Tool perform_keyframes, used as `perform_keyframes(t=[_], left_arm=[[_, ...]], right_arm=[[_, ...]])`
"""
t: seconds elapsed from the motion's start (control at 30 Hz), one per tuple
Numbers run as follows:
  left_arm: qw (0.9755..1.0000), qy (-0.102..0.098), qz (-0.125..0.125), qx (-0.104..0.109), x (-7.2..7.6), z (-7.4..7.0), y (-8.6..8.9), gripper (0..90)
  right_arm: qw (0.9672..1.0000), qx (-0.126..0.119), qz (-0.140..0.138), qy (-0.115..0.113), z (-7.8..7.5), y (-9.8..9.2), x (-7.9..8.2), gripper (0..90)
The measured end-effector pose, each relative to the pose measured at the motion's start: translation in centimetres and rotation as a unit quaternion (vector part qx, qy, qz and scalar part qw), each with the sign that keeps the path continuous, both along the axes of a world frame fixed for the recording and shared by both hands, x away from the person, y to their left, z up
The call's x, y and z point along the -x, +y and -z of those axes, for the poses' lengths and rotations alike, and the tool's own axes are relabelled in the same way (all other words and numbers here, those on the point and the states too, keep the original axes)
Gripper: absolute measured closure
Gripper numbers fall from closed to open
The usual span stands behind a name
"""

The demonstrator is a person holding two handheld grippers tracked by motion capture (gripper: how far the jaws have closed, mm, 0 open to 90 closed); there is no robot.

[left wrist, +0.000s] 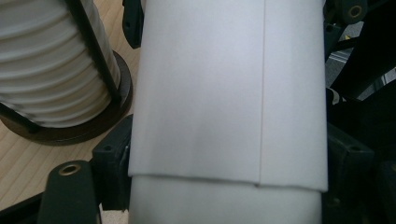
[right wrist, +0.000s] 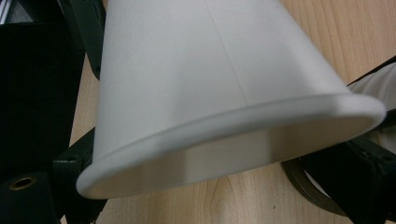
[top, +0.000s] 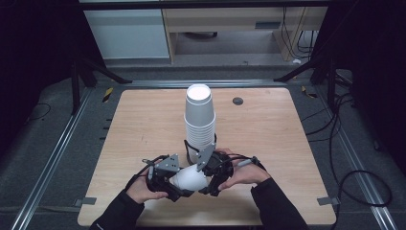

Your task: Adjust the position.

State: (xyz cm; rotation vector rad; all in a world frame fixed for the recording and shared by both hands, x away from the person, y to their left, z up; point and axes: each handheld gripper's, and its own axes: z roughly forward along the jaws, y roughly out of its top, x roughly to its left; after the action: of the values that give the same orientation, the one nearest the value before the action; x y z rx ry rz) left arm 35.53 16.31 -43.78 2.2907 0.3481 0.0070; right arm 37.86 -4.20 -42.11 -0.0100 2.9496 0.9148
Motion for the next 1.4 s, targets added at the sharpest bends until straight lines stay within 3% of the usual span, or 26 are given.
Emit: perform_keyframes(t=[0.4, 0.67, 0.87, 1.03, 1.17, 1.33, 1.4], left_arm=[[1.0, 0.002, 0.003, 0.001, 0.0, 0.1, 0.0, 21.9], [0.9999, -0.004, -0.003, 0.013, -0.2, -0.2, 0.8, 21.8], [0.9994, -0.012, -0.011, 0.032, -0.5, -0.5, 1.8, 21.7], [0.9983, -0.02, -0.01, 0.054, -0.4, -0.8, 2.1, 21.7], [0.9971, -0.025, -0.006, 0.072, -0.3, -1.1, 1.8, 21.7], [0.9964, -0.031, 0.01, 0.078, 0.0, -1.3, 0.9, 21.7], [0.9962, -0.034, 0.017, 0.079, 0.2, -1.4, 0.5, 21.7]], right_arm=[[0.9999, -0.012, -0.003, 0.0, -0.1, -0.1, 0.2, 2.6], [0.9981, -0.056, 0.023, 0.015, -1.2, -1.9, -0.1, 2.2], [0.9938, -0.094, 0.055, 0.022, -1.6, -3.9, 0.0, 2.0], [0.9871, -0.136, 0.079, 0.031, -1.1, -5.2, 0.1, 2.0], [0.9846, -0.149, 0.087, 0.032, -0.7, -5.7, 0.4, 2.2], [0.9796, -0.179, 0.081, 0.044, -0.5, -5.8, 0.8, 3.4], [0.9797, -0.178, 0.081, 0.043, -0.5, -5.7, 0.9, 3.5]])
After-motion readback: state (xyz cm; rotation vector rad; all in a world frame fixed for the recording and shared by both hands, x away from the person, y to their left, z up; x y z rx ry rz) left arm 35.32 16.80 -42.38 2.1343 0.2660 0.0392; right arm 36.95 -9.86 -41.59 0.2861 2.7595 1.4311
